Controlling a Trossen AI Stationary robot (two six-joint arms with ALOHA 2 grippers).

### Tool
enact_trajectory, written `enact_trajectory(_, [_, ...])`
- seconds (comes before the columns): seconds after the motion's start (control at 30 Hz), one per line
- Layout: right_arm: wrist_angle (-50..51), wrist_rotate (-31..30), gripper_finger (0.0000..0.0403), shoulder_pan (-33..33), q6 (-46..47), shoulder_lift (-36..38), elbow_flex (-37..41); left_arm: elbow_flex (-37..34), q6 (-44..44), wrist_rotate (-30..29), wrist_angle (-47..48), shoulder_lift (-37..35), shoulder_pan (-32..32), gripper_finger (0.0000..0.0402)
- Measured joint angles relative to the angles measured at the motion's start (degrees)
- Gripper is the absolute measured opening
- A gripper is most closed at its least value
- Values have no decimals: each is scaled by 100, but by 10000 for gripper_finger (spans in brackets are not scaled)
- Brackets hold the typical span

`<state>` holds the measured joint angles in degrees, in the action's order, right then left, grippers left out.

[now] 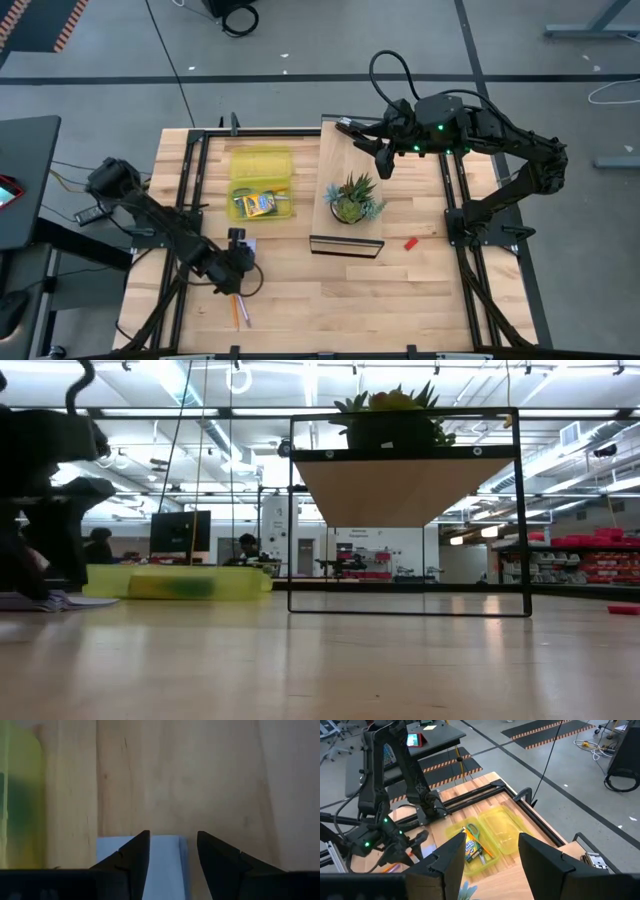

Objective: Pack school essentials
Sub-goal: Put the purple sticky note into the yellow supply box

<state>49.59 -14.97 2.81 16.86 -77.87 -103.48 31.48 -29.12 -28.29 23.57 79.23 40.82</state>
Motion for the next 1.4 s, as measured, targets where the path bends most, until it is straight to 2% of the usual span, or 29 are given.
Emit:
enact_trajectory(0.9, [1, 1, 190, 0, 33, 0, 0, 0, -40, -9, 68, 154, -13, 169])
enact_trajectory(1.23, [1, 2, 190, 0, 46, 0, 0, 0, -25, 52, 62, 157, -13, 92])
enact_trajectory(1.4, [-1, 3, 190, 0, 48, 0, 0, 14, -22, 140, -111, 400, -2, 52])
